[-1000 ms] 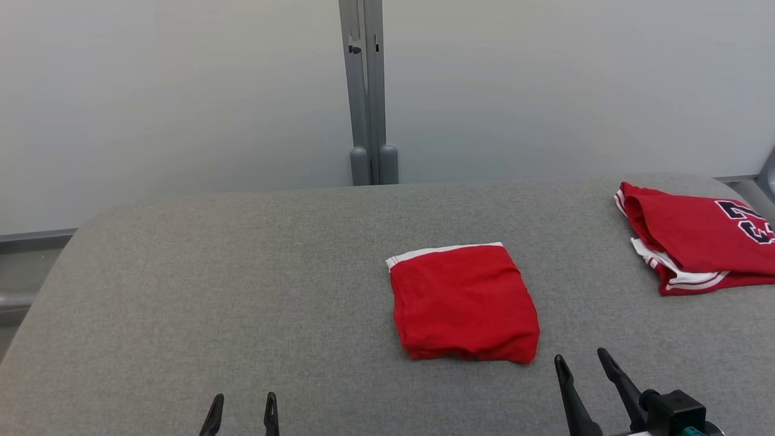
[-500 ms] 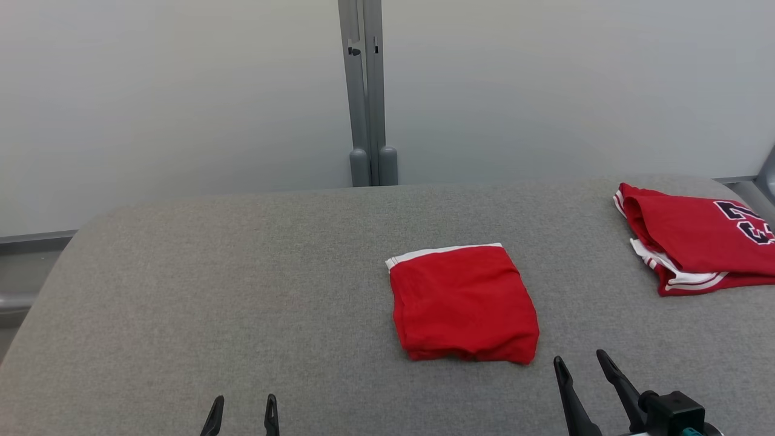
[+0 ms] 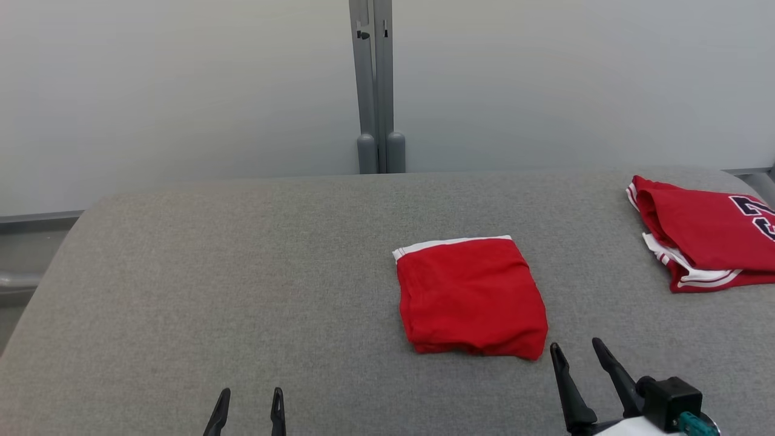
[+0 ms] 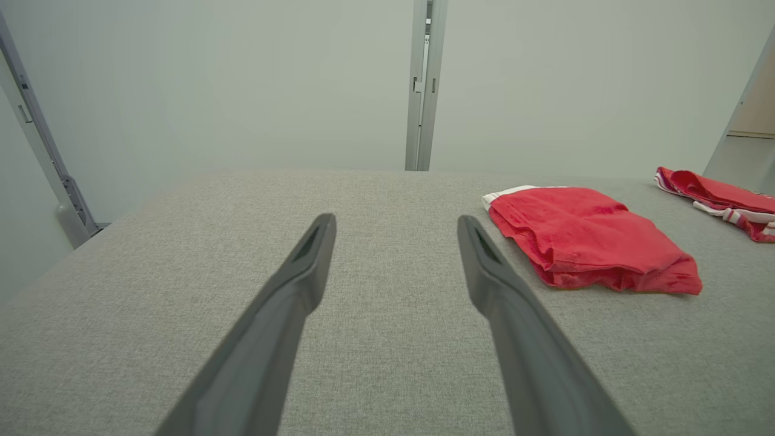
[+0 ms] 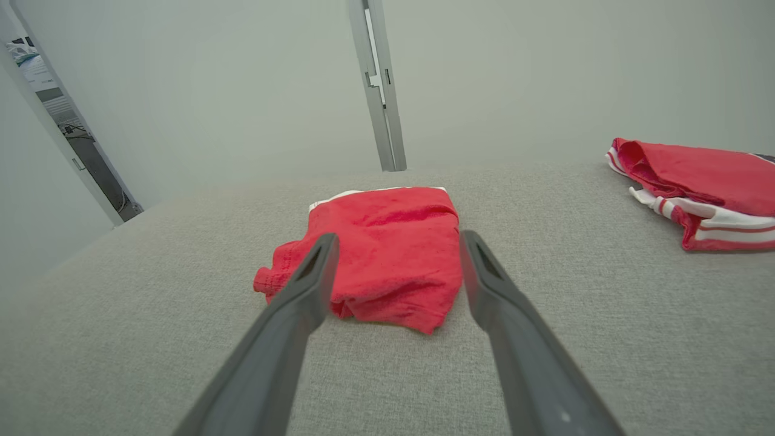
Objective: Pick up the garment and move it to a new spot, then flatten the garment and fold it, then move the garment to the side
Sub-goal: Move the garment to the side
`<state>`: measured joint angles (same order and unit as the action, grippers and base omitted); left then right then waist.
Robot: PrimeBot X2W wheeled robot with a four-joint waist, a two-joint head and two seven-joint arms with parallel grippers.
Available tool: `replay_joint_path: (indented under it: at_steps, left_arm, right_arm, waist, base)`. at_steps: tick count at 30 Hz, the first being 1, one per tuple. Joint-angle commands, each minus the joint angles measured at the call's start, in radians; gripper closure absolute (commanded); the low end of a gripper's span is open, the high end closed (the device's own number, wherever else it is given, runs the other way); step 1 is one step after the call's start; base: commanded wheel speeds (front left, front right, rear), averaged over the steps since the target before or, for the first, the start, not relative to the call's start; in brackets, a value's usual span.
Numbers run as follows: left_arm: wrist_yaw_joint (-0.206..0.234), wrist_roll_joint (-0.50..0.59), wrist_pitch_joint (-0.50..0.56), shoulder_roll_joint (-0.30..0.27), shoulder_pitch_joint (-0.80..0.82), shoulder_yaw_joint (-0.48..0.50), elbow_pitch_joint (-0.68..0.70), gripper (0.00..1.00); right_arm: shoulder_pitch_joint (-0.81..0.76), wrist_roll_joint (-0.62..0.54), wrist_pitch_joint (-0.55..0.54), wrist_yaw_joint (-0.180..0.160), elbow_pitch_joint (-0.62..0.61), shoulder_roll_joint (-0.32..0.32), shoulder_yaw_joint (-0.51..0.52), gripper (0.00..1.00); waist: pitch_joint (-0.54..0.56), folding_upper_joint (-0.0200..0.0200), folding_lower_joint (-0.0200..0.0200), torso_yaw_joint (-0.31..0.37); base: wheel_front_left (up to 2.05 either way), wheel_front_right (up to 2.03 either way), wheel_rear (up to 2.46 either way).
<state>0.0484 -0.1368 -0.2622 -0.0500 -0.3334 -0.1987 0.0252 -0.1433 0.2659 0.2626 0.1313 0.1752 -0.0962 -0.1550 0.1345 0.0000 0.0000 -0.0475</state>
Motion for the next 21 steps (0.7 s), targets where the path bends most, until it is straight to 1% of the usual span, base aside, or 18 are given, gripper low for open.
replay_joint_path:
  at_steps: [1,5,7,9,11,14,18,21]
  left_arm:
    - [-0.001,0.005,-0.003,-0.002,0.022,-0.002,0.004,0.0]
    - [-0.005,0.008,-0.003,-0.002,0.035,-0.014,0.008,0.0]
    - [-0.01,0.009,-0.003,-0.002,0.043,-0.021,0.008,0.0]
    - [-0.015,0.014,-0.003,-0.002,0.052,-0.03,0.007,0.0]
    - [-0.024,0.018,-0.003,-0.002,0.062,-0.041,0.015,0.0]
    - [-0.03,0.023,-0.003,-0.002,0.083,-0.052,0.026,0.0]
    - [-0.034,0.026,-0.003,-0.002,0.124,-0.074,0.039,0.0]
    - [-0.03,0.022,-0.003,-0.002,0.152,-0.08,0.042,0.0]
  right_arm:
    - [0.026,0.023,0.003,-0.001,0.015,0.0,0.003,0.0]
    - [0.098,0.118,0.002,-0.001,0.106,-0.022,-0.027,0.0]
    - [0.148,0.199,0.003,-0.001,0.17,-0.049,-0.08,0.0]
    - [0.213,0.294,-0.013,-0.001,0.224,-0.095,-0.145,0.0]
    - [0.273,0.417,-0.061,-0.001,0.25,-0.134,-0.194,0.0]
    - [0.35,0.609,-0.158,-0.001,0.248,-0.217,-0.245,0.0]
    - [0.414,0.833,-0.296,-0.001,0.229,-0.32,-0.259,0.0]
    - [0.439,0.94,-0.372,-0.001,0.23,-0.39,-0.256,0.0]
  waist:
    - [-0.02,0.0,0.0,-0.014]
    - [-0.055,0.0,0.0,-0.029]
    - [-0.073,0.0,0.0,-0.035]
    - [-0.091,0.0,0.0,-0.039]
    - [-0.111,0.0,0.0,-0.043]
    - [-0.148,0.0,0.0,-0.055]
    - [-0.209,0.0,0.0,-0.083]
    - [-0.247,0.0,0.0,-0.098]
  base:
    - [0.0,0.0,0.0]
    - [0.0,0.0,0.0]
    - [0.0,0.0,0.0]
    - [0.0,0.0,0.0]
    - [0.0,0.0,0.0]
    - [0.0,0.0,0.0]
    - [0.0,0.0,0.0]
    - [0.0,0.0,0.0]
